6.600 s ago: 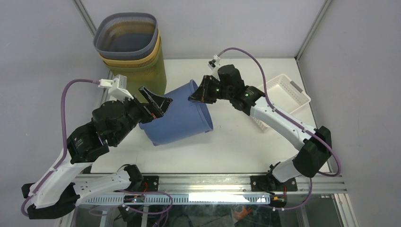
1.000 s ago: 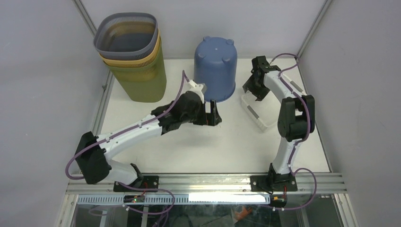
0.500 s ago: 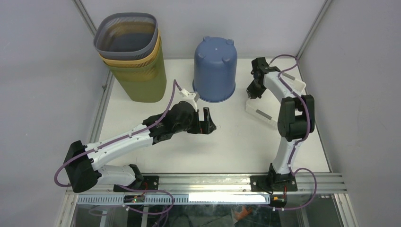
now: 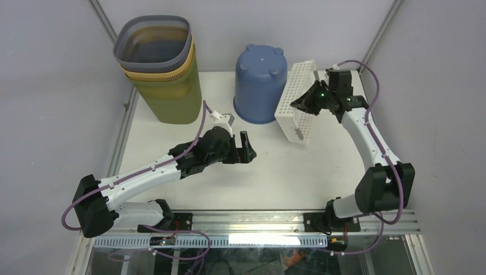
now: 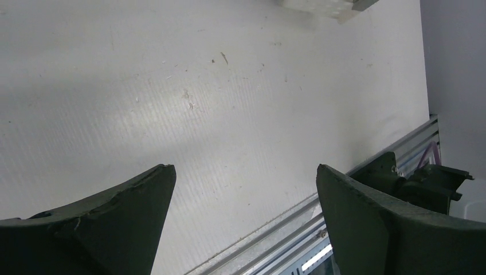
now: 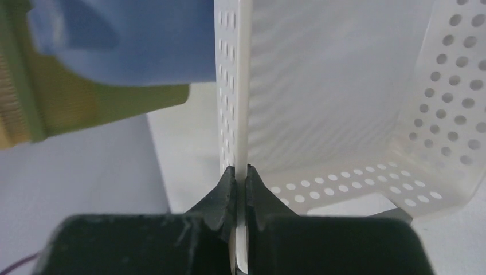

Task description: Turn the large container upside down

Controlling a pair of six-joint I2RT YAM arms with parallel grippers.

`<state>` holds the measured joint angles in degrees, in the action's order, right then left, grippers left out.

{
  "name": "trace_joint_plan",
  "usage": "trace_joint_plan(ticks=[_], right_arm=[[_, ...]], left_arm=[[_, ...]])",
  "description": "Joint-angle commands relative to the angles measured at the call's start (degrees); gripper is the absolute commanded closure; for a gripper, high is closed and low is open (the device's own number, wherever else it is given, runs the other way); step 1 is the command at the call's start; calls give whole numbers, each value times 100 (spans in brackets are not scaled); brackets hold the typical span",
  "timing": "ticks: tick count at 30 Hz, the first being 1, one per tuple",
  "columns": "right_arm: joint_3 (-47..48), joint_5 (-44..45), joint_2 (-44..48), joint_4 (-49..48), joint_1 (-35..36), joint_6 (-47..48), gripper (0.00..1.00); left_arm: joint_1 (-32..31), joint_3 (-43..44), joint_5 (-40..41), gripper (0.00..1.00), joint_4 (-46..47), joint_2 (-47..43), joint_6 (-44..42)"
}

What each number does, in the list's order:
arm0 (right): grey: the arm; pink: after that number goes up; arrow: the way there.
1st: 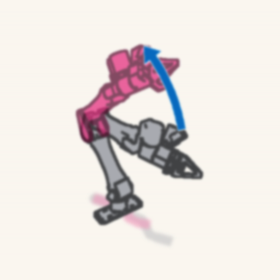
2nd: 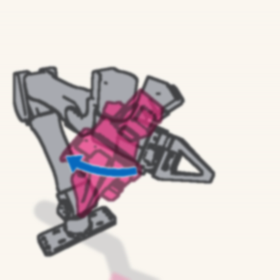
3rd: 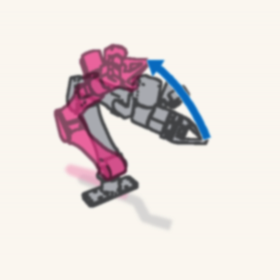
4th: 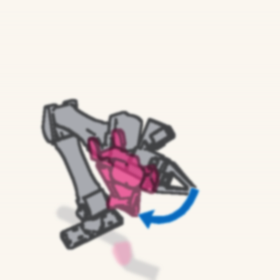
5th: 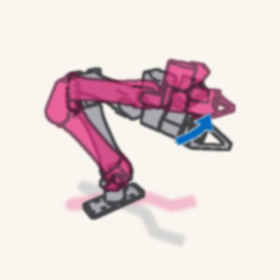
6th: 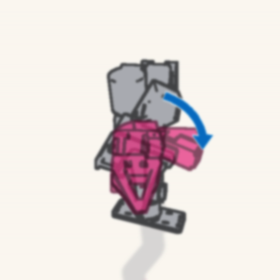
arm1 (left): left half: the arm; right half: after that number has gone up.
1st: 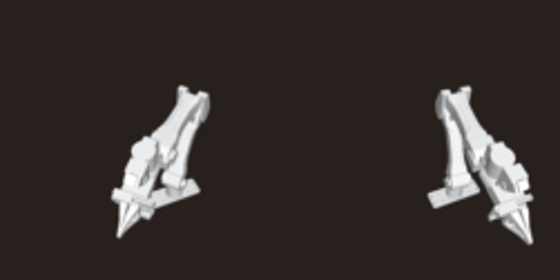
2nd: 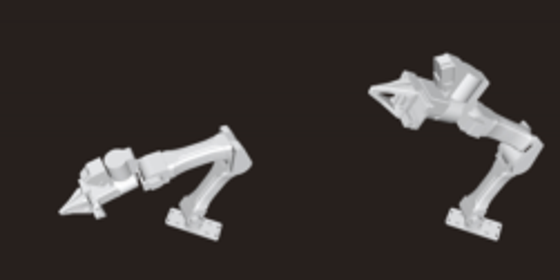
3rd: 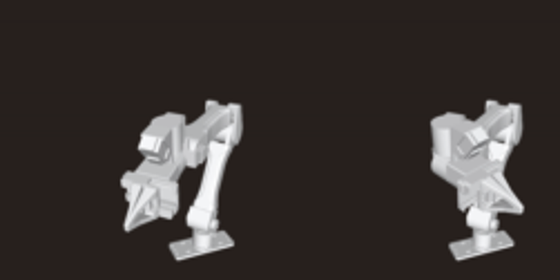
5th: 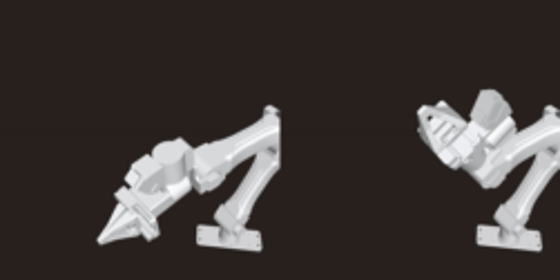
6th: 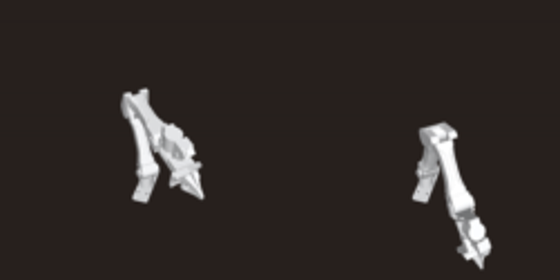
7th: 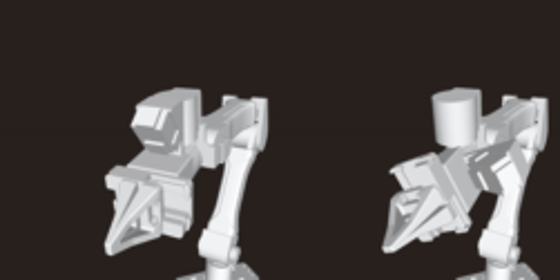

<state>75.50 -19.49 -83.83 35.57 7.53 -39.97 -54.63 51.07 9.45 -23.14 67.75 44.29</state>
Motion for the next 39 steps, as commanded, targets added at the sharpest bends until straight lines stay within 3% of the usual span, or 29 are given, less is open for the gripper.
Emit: trace_joint_plan(ticks=[1,5,11,19,21,24,26,39], right_arm=[[-743,-2035,560,-1602,-257,-688,100],[-1654,-2689,929,-2660,-367,-1278,100],[-2506,-3072,1294,-2715,-566,-1169,100],[-1851,-1690,1446,-414,-702,502,55],[-1680,-1332,1399,-29,-705,730,49],[-1562,-779,1508,217,-700,827,49],[-1525,-596,1640,204,-706,832,43],[-614,-109,1269,263,-703,877,40]], left_arm=[[62,56,385,1,90,-98,164],[84,100,350,1,89,-38,151],[84,311,250,1,90,109,22],[84,700,50,1,94,562,-167],[84,772,2,1,104,657,-204],[84,784,-65,1,136,712,-208],[84,754,-125,1,174,715,-197],[84,606,-288,1,275,656,-228]])
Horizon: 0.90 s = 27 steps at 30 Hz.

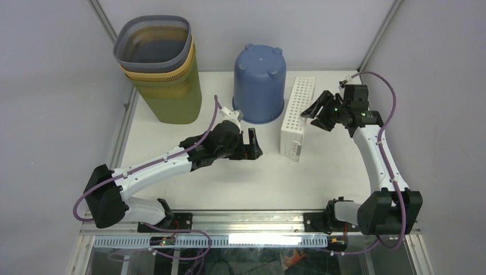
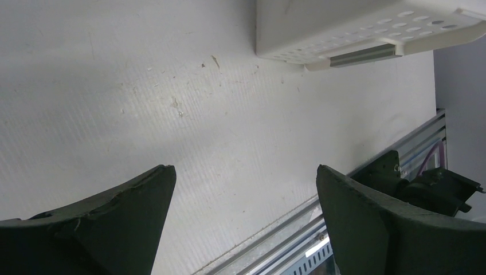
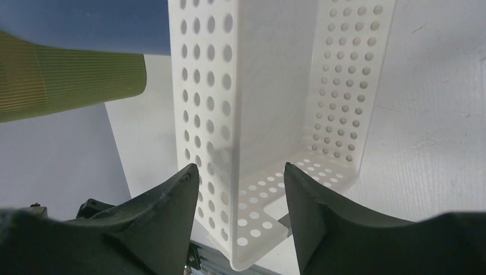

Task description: Turn the large container upside down

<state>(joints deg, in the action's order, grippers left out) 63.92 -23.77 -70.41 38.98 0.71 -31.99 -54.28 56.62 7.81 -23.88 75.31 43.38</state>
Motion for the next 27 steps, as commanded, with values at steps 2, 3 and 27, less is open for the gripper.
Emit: trace_joint_plan(ticks=[2,3,27], right_arm=[[713,481,-154,-56,-23,85,41],[790,549,-206,-22,-19,99,43],[-94,617,54,-245,-693,43,100]], left_arm=[[49,22,-114,1,346,-127,-114],[49,13,-111,1,344,-137,-111],[44,-25,-153,1,357,-154,-81]])
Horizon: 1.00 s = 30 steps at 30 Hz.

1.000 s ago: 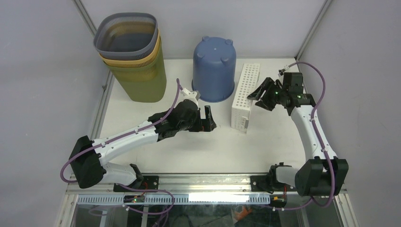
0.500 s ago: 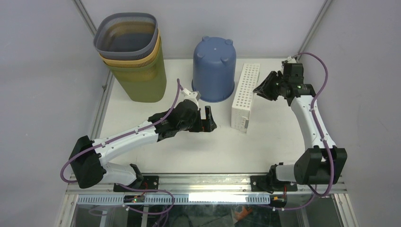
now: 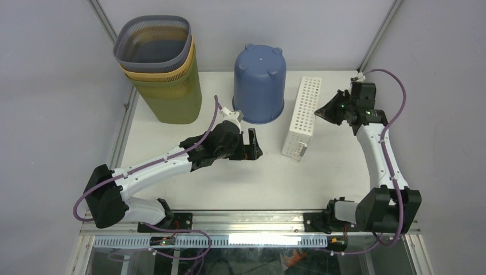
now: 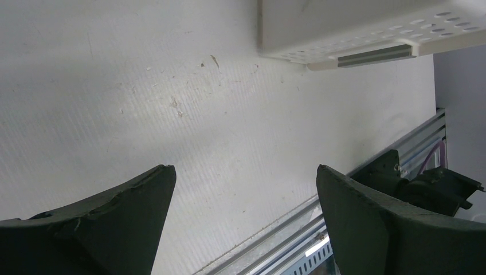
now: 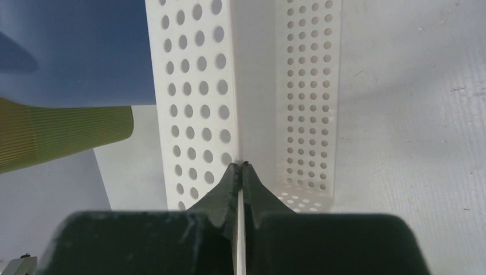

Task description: Turn the large container upside down

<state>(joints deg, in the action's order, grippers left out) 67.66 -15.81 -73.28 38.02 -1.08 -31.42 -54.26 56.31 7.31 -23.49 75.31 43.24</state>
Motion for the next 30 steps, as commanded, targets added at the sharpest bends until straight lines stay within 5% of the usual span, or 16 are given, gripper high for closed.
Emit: trace_joint_plan(ticks=[1,8,23,30], right_arm=[[-643,-462,436,-301,-710,-92,100],[-1902,-1651,601,-1194,-1488,-838,100],[-1997,-819,419,-977,-2011,-535,100],[-1175,413,-13,13,-2006,-62,51]], left_arm=[[46,19,-116,1,317,-137,-75],[47,96,-127,1,314,-54,-157],[46,139,-172,1,318,-2,-272],[43,120,-186,1,320,-32,-286]])
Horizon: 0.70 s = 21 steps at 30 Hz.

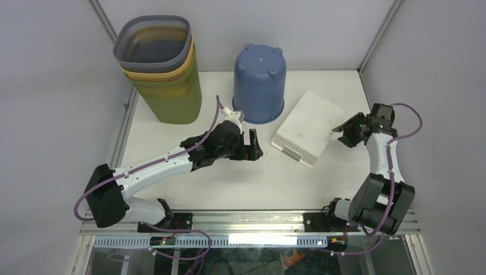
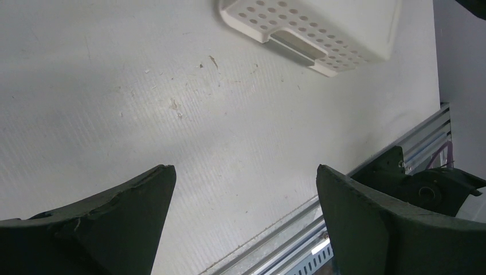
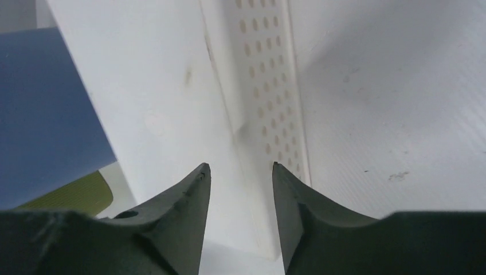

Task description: Turn the large container upside down

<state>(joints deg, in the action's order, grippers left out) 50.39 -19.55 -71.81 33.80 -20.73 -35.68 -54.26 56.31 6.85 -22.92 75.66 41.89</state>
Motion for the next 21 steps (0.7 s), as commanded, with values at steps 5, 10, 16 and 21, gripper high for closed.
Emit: trace_joint_plan(ticks=[5,10,16,21], right_arm=[[798,768,-79,520,59,421,43],[1027,775,366,185,1617,491,40],[1103,1376,255,66,3820,-17,38],[859,1453,-206,-414,4881,-507,39]], left_arm=[[47,126,-103,1,261,-116,-159],[87,27,148,1,261,-264,-93],[450,-328,441,1,236,-700,416],[570,-648,638,1,223,-1092,710]])
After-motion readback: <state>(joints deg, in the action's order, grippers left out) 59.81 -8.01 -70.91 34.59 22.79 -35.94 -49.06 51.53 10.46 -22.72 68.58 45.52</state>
